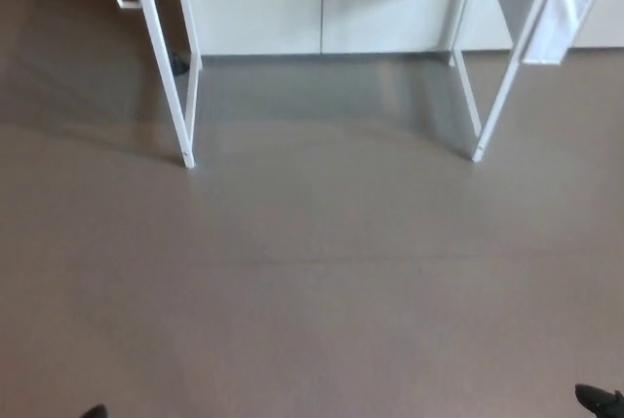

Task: The robot walk towards a table in front and uses its left hand to pickup a tennis ball on the left side and put it in a container on the right hand side

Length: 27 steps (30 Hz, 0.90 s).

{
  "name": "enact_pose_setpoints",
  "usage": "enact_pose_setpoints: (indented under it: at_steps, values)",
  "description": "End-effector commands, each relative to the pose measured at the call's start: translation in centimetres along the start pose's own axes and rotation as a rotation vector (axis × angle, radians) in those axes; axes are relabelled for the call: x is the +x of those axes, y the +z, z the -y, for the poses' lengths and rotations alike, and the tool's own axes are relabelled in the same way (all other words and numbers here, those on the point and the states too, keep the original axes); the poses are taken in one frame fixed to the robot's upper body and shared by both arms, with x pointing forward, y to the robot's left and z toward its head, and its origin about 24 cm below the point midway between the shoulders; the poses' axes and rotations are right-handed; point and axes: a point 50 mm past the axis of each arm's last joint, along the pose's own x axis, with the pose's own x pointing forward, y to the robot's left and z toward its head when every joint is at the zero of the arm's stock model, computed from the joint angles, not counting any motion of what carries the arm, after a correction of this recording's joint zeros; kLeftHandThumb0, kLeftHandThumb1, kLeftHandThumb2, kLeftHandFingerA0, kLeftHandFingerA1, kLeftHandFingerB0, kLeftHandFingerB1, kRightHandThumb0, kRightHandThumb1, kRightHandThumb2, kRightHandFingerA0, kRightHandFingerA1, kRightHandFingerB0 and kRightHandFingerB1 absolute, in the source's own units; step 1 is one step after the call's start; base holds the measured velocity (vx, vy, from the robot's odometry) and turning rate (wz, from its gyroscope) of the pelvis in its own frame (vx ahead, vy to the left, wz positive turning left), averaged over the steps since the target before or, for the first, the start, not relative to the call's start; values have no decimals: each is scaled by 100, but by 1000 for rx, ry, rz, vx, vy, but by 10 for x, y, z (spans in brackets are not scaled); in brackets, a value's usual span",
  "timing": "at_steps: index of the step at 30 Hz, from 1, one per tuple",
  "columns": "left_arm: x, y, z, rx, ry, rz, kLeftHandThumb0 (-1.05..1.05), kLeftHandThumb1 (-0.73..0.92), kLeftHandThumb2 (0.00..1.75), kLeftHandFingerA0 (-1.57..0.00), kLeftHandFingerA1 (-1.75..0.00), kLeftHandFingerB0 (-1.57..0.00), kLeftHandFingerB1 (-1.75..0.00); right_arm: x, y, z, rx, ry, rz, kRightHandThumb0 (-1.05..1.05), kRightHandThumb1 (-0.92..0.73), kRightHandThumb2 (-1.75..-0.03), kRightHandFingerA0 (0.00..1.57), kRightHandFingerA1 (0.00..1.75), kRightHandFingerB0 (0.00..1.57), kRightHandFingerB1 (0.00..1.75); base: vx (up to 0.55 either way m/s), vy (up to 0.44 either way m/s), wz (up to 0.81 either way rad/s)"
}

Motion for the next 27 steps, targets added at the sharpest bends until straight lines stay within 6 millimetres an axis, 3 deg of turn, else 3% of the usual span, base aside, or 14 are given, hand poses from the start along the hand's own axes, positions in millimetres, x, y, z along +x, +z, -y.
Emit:
enact_pose_setpoints:
  at_steps: [1, 4, 5, 9, 10, 15, 18, 19, 20, 21, 23, 24, 25, 27]
  values:
    - [-7, 3, -3, 7, -31, 29, -19, 66, 63, -29, -35, -20, -30, -2, 0, 5, -21, -5, 3, -13, -82, -72, 19, 58, 7, 42, 347, -68, 40]
    - [-16, 0, -14, 44, -24, 17, -19, 66, 62, -30, -35, -21, -30, -7, -8, 0, -9, 10, -9, -14, -82, -73, 19, 58, 6, 42, 307, -91, 29]
    - [-21, -3, -19, 59, -25, 7, -19, 66, 63, -29, -36, -20, -30, -11, -12, -2, -16, 17, -13, -16, -63, -105, 15, 58, 2, 49, 233, -122, 2]
    - [-30, -11, -26, 77, -7, -29, -20, 66, 62, -30, -35, -22, -30, -17, -21, -4, -31, 24, -37, -17, -62, -104, 16, 59, 2, 49, 261, -40, -6]
    - [-30, -11, -28, 75, -10, -31, -17, 67, 62, -29, -35, -20, -30, -17, -22, -4, -31, 24, -35, -16, -78, -78, 20, 62, 7, 44, 256, 66, -13]
    - [-29, -9, -35, 86, -11, -31, -18, 67, 63, -28, -36, -21, -30, -15, -24, -5, -23, 29, -28, -15, -78, -78, 20, 61, 7, 44, 345, 116, -18]
    - [-29, -9, -37, 92, -2, -35, -20, 66, 62, -30, -36, -23, -31, -14, -24, -5, -24, 27, -26, -14, -78, -78, 20, 62, 8, 44, 349, 184, -22]
    - [-32, -9, -39, 104, -4, -40, -19, 67, 62, -29, -35, -20, -30, -15, -25, -5, -20, 26, -28, -14, -60, -104, 17, 60, 3, 50, 365, 177, 6]
    - [-33, -10, -41, 113, 0, -43, -19, 66, 62, -30, -35, -21, -30, -15, -26, -6, -19, 28, -30, -12, -78, -78, 20, 61, 6, 44, 281, 161, 3]
    - [-34, -10, -41, 116, 2, -44, -19, 66, 62, -30, -35, -21, -30, -16, -26, -6, -19, 28, -30, -12, -78, -78, 20, 61, 6, 44, 290, 148, 4]
    - [-36, -12, -46, 104, 17, -50, -16, 67, 62, -31, -35, -21, -30, -18, -29, -8, -17, 37, -30, -16, -61, -104, 16, 61, 1, 50, 305, 95, 13]
    - [-36, -13, -48, 106, 22, -54, -12, 47, 90, -22, -52, -12, -46, -19, -29, -8, -22, 40, -29, -16, -61, -105, 16, 61, 2, 50, 296, 42, 5]
    - [-37, -13, -49, 109, 28, -57, -12, 47, 90, -22, -52, -12, -46, -19, -30, -8, -28, 42, -29, -16, -61, -105, 16, 61, 2, 50, 296, 28, 10]
    - [-37, -14, -50, 135, 43, -67, -16, 44, 88, -24, -53, -14, -47, -20, -31, -8, -30, 44, -35, -13, -78, -80, 19, 63, 8, 46, 270, -15, 10]
